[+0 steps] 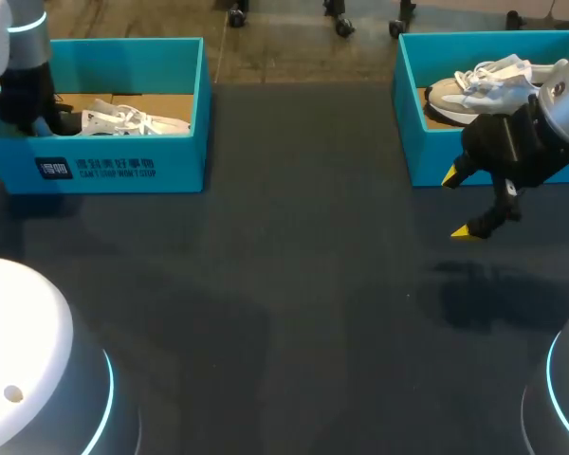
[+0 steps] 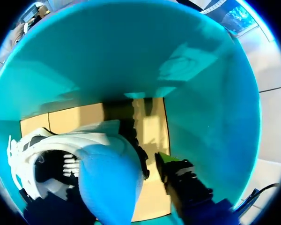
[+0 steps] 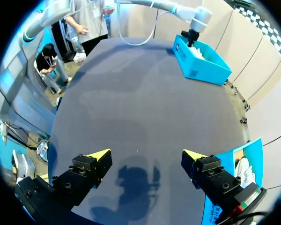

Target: Take the shoe out of the shoebox, open the shoe tongue, remove and reinsert the insole, then place the shoe into the shoebox

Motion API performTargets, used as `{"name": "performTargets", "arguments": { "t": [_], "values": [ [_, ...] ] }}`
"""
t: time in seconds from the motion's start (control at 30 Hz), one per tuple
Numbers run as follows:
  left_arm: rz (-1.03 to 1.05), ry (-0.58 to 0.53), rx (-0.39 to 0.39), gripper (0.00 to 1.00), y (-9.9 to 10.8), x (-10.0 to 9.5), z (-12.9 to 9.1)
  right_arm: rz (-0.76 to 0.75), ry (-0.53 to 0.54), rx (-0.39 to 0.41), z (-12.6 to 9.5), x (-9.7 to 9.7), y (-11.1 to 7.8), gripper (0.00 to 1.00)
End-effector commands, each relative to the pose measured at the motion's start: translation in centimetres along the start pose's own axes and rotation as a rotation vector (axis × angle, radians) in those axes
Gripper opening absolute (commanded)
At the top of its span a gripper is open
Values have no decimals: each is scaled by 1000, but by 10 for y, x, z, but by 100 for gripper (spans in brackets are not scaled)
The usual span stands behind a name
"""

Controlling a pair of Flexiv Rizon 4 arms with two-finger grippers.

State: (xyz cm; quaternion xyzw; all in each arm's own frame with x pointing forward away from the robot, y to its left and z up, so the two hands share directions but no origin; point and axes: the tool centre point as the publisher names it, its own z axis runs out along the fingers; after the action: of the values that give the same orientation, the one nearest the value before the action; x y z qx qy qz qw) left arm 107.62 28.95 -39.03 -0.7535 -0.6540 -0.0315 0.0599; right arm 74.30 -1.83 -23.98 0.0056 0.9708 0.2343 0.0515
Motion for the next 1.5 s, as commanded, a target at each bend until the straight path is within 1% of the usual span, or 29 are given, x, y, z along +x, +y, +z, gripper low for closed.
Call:
{"name": "performTargets", "arguments": {
  "t": [0.03, 0.07, 0.13, 0.17, 0.23, 0.3, 0.33, 0.43, 0.63, 0.7, 0.77, 1.2, 1.5],
  "values": [
    [8, -11, 5, 69, -2, 2, -8, 0, -1, 1, 0, 1, 0, 100],
    [12, -16, 7, 76, -2, 2, -9, 0, -1, 1, 0, 1, 0, 100],
    [15, -23, 5, 82, -4, 2, -13, 0, -1, 1, 0, 1, 0, 100],
    [20, -25, 7, 81, -4, 2, -16, 0, -1, 1, 0, 1, 0, 100],
    [22, -28, 5, 82, -5, 3, -20, 0, -1, 1, 0, 1, 0, 100],
    [30, -35, 8, 87, -6, 3, -23, 0, -1, 1, 0, 1, 0, 100],
    [35, -40, 12, 91, -7, 3, -26, 0, -1, 1, 0, 1, 0, 100],
    [46, -45, 13, 95, -9, 4, -34, 0, -1, 1, 0, 1, 0, 100],
    [62, -59, 12, 96, -14, 3, -47, 0, -1, 1, 0, 1, 0, 100],
    [63, -61, 13, 99, -14, 3, -52, 0, -1, 1, 0, 1, 0, 100],
    [66, -67, 15, 100, -15, 3, -55, 0, -1, 1, 0, 1, 0, 100],
    [55, -123, 5, 100, -15, -1, -86, 0, -1, 1, 0, 1, 0, 100],
    [42, -135, -14, 100, -21, -5, -118, 0, -1, 1, 0, 1, 0, 100]
  ]
}}
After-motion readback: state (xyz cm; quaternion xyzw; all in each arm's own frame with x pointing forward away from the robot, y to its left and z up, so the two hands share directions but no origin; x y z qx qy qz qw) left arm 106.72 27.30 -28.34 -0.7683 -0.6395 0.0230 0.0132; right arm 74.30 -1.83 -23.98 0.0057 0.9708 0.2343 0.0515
